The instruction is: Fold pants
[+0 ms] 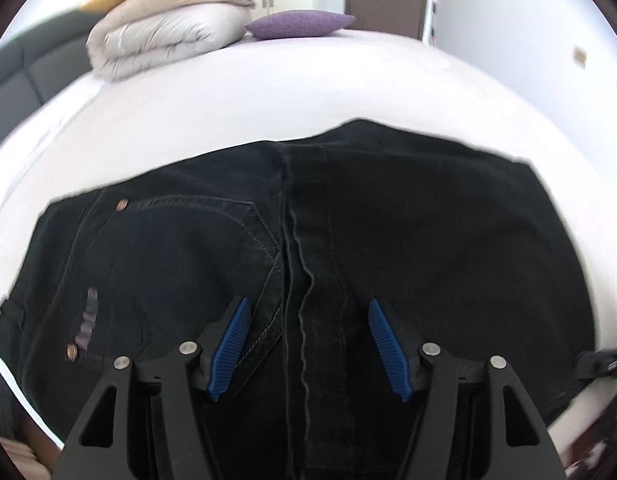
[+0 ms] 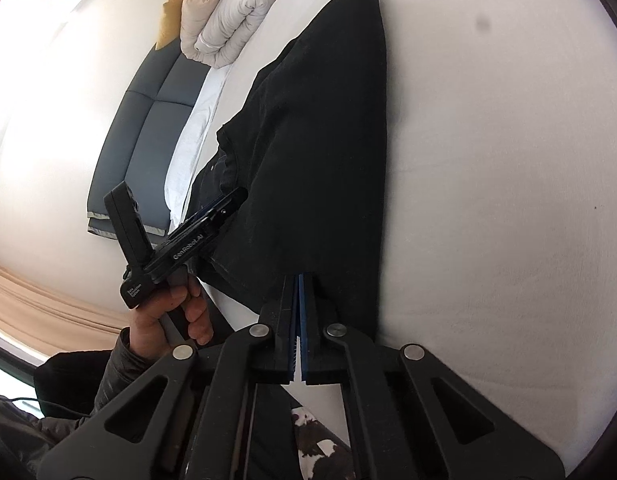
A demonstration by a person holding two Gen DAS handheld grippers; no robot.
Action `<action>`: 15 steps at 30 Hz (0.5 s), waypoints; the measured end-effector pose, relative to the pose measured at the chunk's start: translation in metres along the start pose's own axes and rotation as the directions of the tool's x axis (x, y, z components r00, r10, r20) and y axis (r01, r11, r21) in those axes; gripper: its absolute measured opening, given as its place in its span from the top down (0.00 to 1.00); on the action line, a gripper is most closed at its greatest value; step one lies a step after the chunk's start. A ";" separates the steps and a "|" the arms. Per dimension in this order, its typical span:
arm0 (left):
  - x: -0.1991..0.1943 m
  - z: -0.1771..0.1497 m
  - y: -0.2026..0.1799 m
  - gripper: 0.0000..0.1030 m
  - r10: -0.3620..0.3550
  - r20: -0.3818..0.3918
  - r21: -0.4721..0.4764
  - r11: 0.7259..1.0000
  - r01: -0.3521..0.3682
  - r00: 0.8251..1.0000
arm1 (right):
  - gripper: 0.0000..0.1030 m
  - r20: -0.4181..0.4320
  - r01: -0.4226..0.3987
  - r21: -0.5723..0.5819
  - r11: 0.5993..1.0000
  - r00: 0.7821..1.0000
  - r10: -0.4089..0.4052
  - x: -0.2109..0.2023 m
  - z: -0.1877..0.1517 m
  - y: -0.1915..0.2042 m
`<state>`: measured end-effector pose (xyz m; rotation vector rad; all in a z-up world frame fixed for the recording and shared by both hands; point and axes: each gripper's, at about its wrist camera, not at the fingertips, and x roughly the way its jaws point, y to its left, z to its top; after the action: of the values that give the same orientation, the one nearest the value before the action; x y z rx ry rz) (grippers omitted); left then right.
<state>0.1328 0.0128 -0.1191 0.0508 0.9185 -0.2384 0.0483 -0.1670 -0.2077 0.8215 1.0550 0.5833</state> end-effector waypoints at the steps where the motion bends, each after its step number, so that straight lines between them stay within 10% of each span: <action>1: -0.012 -0.002 0.010 0.38 -0.028 0.030 -0.057 0.998 0.030 0.999 | 1.00 0.001 0.005 -0.003 1.000 1.000 -0.005 0.003 0.002 0.002; 5: -0.069 -0.022 0.071 0.28 -0.080 0.220 -0.310 0.939 0.148 0.972 | 1.00 0.010 -0.004 0.004 1.000 1.000 0.004 0.005 0.003 0.000; 8: -0.097 -0.048 0.130 0.23 -0.036 0.305 -0.507 0.840 0.194 0.952 | 1.00 0.024 -0.012 0.013 1.000 1.000 0.012 0.005 0.002 -0.001; 15: -0.093 -0.120 0.234 0.17 -0.032 0.394 -0.809 0.462 0.363 0.919 | 1.00 0.058 -0.015 0.034 0.999 0.998 0.013 -0.001 -0.004 -0.001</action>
<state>0.0375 0.2745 -0.1318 -1.0641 0.6101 0.0392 0.0438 -0.1675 -0.2092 0.8712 1.0093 0.5511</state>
